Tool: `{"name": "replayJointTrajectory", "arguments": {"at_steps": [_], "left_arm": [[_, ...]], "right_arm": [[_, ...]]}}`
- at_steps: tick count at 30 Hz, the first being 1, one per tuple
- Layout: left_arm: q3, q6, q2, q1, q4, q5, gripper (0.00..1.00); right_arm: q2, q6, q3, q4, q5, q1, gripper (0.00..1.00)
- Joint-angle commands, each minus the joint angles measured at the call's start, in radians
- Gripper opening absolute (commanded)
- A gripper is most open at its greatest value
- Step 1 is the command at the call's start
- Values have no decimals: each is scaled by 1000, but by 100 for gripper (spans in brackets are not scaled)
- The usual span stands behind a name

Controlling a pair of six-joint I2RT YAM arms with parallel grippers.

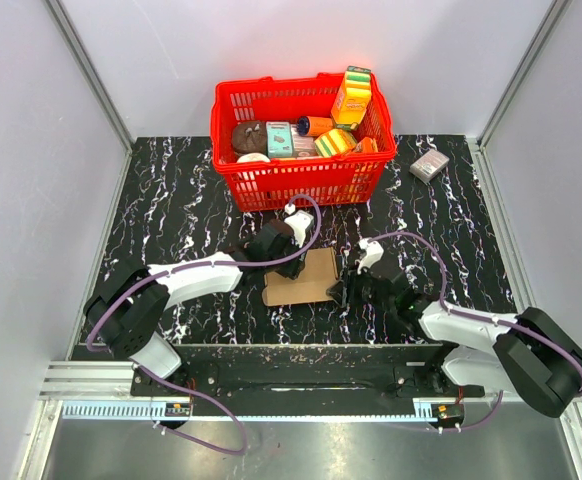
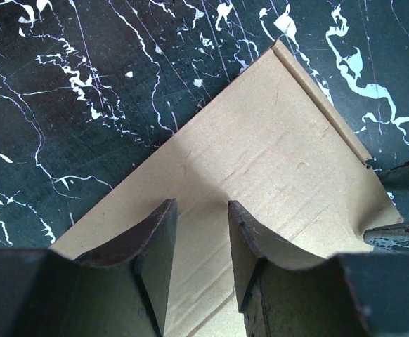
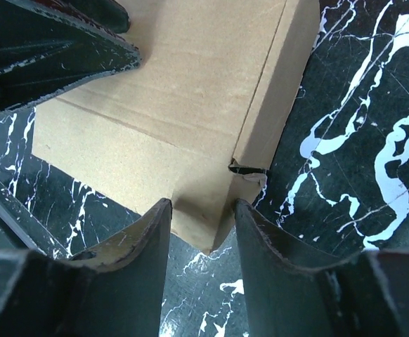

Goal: Fold the paper box

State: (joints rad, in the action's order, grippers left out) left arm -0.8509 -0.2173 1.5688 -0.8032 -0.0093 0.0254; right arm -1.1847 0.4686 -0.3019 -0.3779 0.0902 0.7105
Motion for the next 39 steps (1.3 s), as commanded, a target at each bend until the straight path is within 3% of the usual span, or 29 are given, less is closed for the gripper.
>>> {"name": "replayJointTrajectory", "arguments": {"at_steps": [1,12,39], "left_arm": [[12,-17,53,-16,-100,-79,39],[13,-14,50,-16,-103,-78,39],[10,-13,62,-16,-98,-90,39]], "right_arm": [[10,11,10,-50,-26,-3,47],[-47,33,15,-108,6,-5,43],[-205,48,46,-207,-84,0,43]]}}
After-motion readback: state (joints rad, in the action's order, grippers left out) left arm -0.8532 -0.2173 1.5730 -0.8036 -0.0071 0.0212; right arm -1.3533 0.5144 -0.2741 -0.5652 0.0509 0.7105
